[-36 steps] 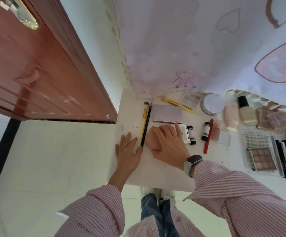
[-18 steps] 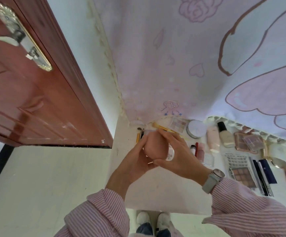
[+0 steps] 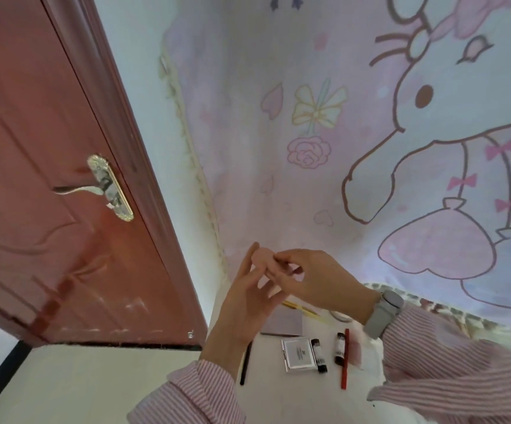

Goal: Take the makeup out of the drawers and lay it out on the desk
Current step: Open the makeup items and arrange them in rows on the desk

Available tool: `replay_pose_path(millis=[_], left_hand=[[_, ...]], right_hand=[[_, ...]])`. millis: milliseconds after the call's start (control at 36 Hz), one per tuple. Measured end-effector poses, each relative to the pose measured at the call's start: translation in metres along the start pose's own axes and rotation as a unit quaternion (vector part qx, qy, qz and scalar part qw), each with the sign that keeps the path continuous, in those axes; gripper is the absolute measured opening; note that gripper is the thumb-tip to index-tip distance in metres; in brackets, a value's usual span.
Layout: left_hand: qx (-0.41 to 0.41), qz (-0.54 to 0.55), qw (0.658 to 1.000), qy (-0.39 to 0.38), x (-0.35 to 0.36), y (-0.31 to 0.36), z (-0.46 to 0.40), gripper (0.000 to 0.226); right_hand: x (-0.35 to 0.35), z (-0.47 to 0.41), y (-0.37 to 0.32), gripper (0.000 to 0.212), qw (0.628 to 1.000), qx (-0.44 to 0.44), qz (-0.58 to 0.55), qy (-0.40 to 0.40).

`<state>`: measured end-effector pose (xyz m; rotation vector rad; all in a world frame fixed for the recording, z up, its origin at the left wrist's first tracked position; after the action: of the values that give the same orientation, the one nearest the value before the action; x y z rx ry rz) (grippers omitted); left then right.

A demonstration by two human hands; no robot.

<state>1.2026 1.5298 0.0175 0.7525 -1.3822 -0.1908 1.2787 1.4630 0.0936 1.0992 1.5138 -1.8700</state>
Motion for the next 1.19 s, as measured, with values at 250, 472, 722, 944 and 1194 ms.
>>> replay_pose_path(millis=[250,472,722,944,1194], left_hand=[[0.012,-0.004,0.997,0.078,-0.022,-0.032,0.028,0.048],[0.023,-0.008,0.995,0.097,-0.031,-0.032,0.032,0.058],[-0.001,-0.016,0.999,0.051,-0.026,-0.031,0.039,0.032],[-0.061,0.070,0.989,0.118,-0.066,-0.056,0.042,0.051],[-0.107,0.028,0.947,0.301,-0.120,-0.096,0.093,0.024]], right_hand=[[0.048,-0.003,0.022,0.032,0.994,0.051,0.084,-0.055],[0.054,0.000,0.015,0.036,0.994,0.046,0.089,-0.048],[0.047,-0.006,0.027,0.046,0.996,0.055,0.074,0.009],[0.067,0.004,0.026,0.049,0.993,0.067,0.098,-0.018],[0.134,0.029,0.052,0.045,0.989,0.126,-0.017,-0.080]])
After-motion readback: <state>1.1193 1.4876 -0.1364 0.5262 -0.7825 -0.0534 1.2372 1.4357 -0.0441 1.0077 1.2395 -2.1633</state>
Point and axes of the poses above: each hand's wrist, its own z-axis away from the middle knuckle, its own x-axis out of the palm, y = z × x, the point moved 6 cm from there along -z, towards the middle knuckle, and after that the axes turned 8 degrees about -y, right-handed, at the moved point
